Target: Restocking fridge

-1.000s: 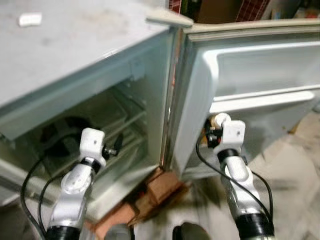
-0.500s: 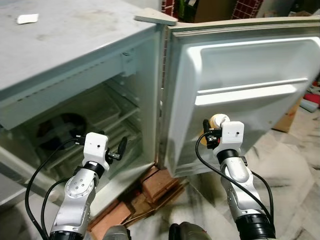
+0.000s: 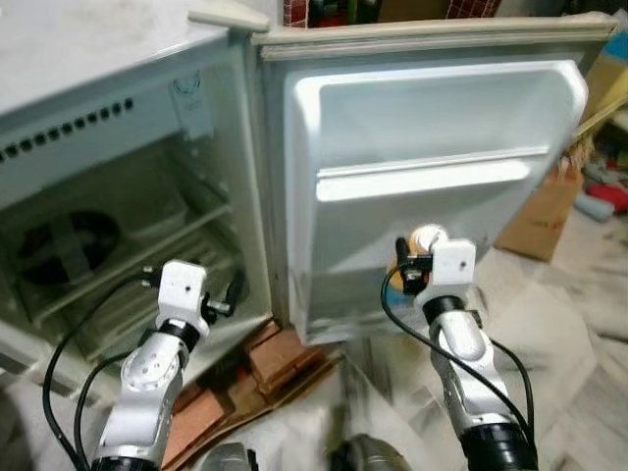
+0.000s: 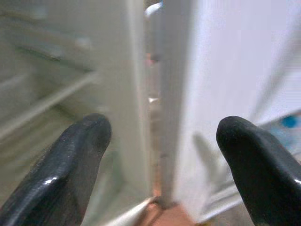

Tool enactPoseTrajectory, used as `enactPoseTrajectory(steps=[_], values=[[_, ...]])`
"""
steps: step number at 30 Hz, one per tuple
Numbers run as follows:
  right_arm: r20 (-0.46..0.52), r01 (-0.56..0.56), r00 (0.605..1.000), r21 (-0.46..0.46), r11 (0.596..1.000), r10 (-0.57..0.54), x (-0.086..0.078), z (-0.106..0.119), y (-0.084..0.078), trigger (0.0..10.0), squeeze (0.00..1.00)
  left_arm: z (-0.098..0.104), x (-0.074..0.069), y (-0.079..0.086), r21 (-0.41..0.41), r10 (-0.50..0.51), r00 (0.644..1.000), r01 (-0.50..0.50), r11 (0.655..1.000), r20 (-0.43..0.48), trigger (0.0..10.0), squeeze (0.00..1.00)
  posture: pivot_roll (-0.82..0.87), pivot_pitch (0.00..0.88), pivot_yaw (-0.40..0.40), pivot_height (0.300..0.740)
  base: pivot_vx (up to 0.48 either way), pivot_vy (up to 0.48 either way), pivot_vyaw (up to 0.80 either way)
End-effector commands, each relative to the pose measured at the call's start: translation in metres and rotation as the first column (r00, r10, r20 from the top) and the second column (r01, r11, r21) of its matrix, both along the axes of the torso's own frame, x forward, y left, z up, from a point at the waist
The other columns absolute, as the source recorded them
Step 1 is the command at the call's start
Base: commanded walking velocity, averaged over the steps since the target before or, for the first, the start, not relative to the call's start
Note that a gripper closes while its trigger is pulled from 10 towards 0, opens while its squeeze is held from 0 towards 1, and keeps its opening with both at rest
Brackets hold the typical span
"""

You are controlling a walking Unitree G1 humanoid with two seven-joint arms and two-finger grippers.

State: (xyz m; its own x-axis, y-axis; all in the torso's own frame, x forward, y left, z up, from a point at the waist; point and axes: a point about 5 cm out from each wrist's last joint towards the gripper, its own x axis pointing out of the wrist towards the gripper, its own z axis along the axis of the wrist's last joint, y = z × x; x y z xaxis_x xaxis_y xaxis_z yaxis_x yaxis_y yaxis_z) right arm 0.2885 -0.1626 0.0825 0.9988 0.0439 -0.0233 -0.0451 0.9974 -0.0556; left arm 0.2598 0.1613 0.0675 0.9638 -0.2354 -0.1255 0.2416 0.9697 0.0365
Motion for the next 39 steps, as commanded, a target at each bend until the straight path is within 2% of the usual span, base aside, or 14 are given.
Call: enactPoseTrajectory(steps=[1, 14, 16, 18, 21, 26, 39], values=[[0.016, -0.022, 1.0, 0.028, 0.999, 0.022, -0.001, 0.004, 0.002, 10.0, 0.0, 0.001, -0.001, 0.007, 0.01, 0.022, 1.0, -0.022, 1.0, -0.004, 10.0, 0.0, 0.06, 0.093, -0.023, 0.74, 0.0, 0.0, 0.0], [-0.012, -0.087, 0.996, 0.105, 0.991, 0.088, -0.007, 0.0, 0.012, 10.0, 0.0, 0.001, 0.0, 0.011, 0.019, 0.026, 1.0, -0.026, 0.999, -0.008, 10.0, 0.0, 0.06, 0.101, -0.02, 0.74, 0.0, 0.0, 0.0], [-0.059, -0.107, 0.992, 0.112, 0.988, 0.114, -0.01, -0.007, 0.015, 10.0, 0.0, 0.001, -0.001, 0.012, 0.021, 0.027, 1.0, -0.027, 0.999, -0.011, 10.0, 0.0, 0.06, 0.106, -0.021, 0.74, 0.0, 0.0, 0.0], [-0.176, -0.139, 0.972, 0.092, 0.986, 0.153, -0.017, -0.026, 0.019, 10.0, 0.0, -0.001, -0.004, 0.013, 0.024, 0.031, 0.999, -0.031, 0.999, -0.019, 10.0, 0.0, 0.07, 0.117, -0.019, 0.74, 0.0, 0.0, 0.0], [-0.213, -0.144, 0.963, 0.102, 0.984, 0.163, -0.022, -0.034, 0.021, 10.0, 0.0, -0.003, -0.007, 0.015, 0.028, 0.033, 0.999, -0.032, 0.999, -0.029, 10.0, 0.0, 0.07, 0.121, -0.02, 0.74, 0.0, 0.0, 0.0], [-0.213, -0.143, 0.963, 0.11, 0.984, 0.164, -0.025, -0.034, 0.022, 10.0, 0.0, -0.003, -0.011, 0.016, 0.032, 0.033, 0.999, -0.032, 0.999, -0.037, 10.0, 0.0, 0.07, 0.126, -0.018, 0.736, 0.0, 0.0, 0.0], [-0.195, -0.138, 0.968, 0.114, 0.984, 0.158, -0.023, -0.03, 0.019, 10.0, 0.0, -0.002, -0.01, 0.016, 0.041, 0.035, 0.999, -0.034, 0.999, -0.035, 10.0, 0.0, 0.07, 0.128, -0.017, 0.662, 0.0, 0.0, 0.0]])
